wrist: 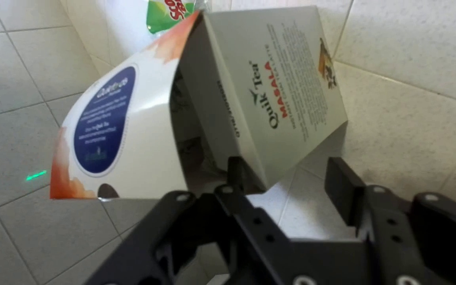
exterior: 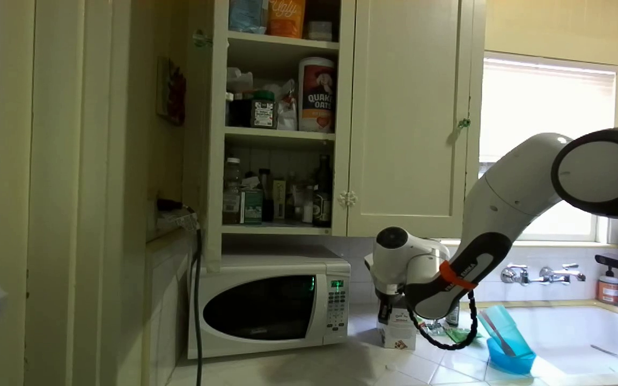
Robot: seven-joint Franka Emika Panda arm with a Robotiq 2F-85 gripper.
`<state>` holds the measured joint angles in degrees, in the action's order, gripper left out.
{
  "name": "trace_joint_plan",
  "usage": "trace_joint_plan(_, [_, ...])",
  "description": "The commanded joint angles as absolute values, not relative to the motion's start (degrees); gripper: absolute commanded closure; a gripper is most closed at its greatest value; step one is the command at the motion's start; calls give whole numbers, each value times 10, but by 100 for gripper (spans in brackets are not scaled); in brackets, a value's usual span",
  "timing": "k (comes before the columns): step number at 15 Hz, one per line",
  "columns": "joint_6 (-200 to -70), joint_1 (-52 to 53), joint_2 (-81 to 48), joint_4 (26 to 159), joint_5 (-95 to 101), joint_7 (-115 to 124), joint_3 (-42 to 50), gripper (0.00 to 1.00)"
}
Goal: Remove the cup and bowl from the cupboard and put the box inside
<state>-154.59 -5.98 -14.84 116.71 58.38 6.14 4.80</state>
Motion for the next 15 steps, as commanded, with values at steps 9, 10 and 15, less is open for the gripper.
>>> trace_joint_plan(9, [-1507,-54,-130,1173,527,23,48,98])
trace_joint_plan(10, [-1510,-55,-118,1184,521,6,48,97])
trace_joint_plan(15, [-1568,-75,-15,1288,471,-91,54,100])
